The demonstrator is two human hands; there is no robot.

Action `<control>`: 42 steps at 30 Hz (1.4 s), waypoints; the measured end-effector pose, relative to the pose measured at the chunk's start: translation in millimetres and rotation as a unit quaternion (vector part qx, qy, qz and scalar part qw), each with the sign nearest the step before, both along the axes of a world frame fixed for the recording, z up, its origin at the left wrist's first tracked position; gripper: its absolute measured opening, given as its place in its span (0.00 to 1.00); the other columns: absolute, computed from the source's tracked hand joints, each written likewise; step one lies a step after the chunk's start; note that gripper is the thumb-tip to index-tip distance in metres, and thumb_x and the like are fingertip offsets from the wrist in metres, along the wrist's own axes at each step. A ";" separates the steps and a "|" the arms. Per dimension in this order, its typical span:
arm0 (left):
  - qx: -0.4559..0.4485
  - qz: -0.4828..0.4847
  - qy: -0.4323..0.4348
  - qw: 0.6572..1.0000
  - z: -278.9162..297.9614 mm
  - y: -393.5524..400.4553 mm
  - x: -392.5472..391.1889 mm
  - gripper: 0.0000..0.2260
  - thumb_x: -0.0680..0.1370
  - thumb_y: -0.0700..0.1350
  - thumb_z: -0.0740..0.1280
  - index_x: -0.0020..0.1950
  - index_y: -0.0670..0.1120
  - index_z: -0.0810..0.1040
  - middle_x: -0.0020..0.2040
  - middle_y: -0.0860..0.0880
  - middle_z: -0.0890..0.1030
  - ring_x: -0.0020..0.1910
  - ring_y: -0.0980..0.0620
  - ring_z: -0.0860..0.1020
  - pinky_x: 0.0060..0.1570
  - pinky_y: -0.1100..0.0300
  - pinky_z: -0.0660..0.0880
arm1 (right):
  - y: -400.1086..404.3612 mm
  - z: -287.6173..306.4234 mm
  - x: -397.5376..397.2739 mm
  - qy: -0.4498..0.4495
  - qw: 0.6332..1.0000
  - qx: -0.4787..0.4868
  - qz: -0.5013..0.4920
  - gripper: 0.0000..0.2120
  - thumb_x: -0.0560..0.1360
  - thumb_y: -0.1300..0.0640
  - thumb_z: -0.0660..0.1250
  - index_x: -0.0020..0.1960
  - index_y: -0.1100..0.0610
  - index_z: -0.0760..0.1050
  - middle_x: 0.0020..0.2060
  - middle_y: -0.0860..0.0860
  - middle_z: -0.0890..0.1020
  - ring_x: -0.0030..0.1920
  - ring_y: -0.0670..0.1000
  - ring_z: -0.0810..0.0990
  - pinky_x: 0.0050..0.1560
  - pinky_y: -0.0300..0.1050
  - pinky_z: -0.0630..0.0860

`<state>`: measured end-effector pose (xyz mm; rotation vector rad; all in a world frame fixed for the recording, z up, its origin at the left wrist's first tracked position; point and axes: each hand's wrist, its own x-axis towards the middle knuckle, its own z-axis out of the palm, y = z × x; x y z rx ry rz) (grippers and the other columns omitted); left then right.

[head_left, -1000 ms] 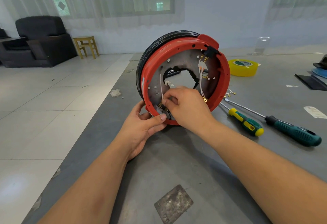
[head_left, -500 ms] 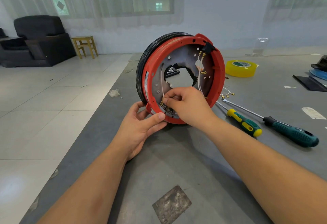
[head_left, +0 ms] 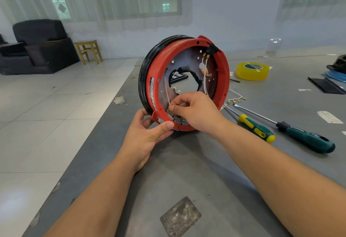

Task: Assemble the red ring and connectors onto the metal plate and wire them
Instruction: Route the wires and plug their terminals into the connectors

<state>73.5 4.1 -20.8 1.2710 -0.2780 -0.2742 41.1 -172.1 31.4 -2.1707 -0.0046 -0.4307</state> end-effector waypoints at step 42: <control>-0.096 -0.077 0.099 0.987 2.1 4.2 5.9 0.38 0.67 0.35 0.80 0.71 0.47 0.64 0.59 0.36 0.85 0.57 0.37 0.86 0.47 0.47 0.85 | 21.5 -39.0 -11.1 -0.176 0.933 -0.303 -0.081 0.22 0.71 0.44 0.71 0.61 0.52 0.79 0.56 0.46 0.79 0.57 0.52 0.77 0.58 0.50 0.69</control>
